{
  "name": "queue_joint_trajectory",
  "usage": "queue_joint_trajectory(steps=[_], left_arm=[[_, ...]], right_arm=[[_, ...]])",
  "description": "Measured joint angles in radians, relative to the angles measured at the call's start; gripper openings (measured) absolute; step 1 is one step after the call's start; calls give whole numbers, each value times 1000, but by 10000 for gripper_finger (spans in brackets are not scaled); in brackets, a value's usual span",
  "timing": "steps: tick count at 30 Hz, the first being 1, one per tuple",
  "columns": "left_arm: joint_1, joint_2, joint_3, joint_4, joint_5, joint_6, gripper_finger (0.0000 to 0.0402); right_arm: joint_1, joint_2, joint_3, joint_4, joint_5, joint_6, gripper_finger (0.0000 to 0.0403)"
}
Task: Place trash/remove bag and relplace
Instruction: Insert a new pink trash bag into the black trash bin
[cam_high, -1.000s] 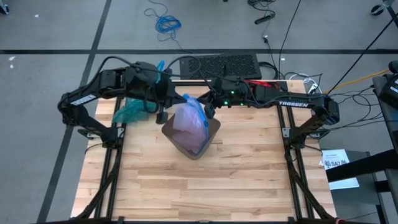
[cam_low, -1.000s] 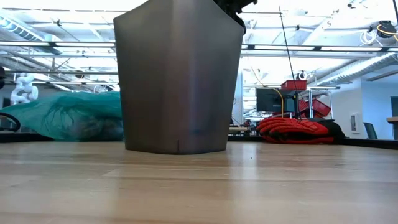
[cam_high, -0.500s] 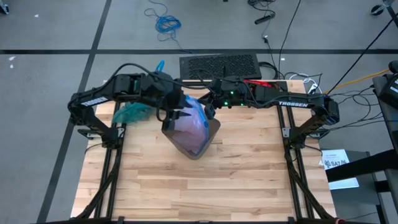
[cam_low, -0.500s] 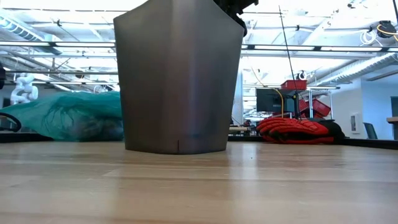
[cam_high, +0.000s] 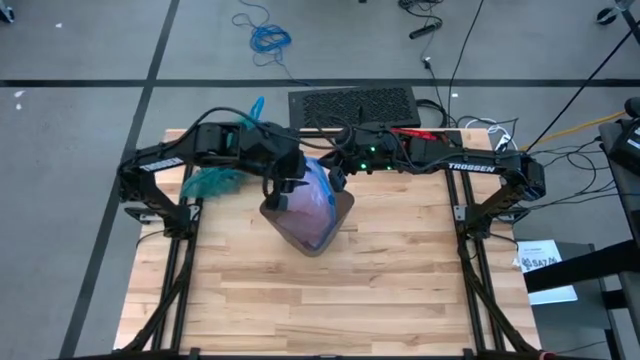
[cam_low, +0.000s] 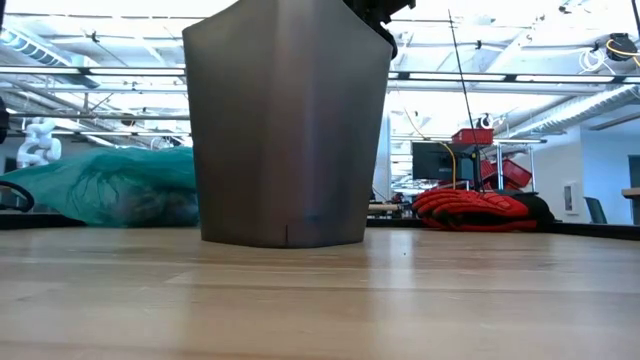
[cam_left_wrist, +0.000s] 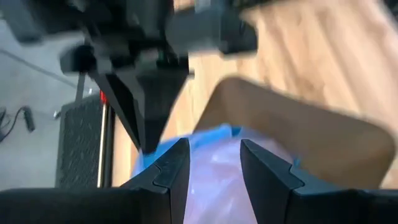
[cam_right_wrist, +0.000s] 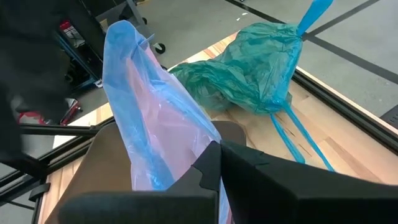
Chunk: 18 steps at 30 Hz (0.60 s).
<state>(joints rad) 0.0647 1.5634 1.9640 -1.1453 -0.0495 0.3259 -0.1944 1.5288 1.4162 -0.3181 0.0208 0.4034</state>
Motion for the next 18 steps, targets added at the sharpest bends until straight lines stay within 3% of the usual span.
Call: queue_joint_trajectory(steps=[9,14,18], left_arm=[[0,52,-1,-69,-117,3,139],[0,77,-1,-81,-121,-5,136],[-2,86,-1,-103,-125,-6,98]], right_arm=[[6,0,0,13,0,0,0],[13,0,0,27,-2,0,0],[13,0,0,43,-3,0,0]])
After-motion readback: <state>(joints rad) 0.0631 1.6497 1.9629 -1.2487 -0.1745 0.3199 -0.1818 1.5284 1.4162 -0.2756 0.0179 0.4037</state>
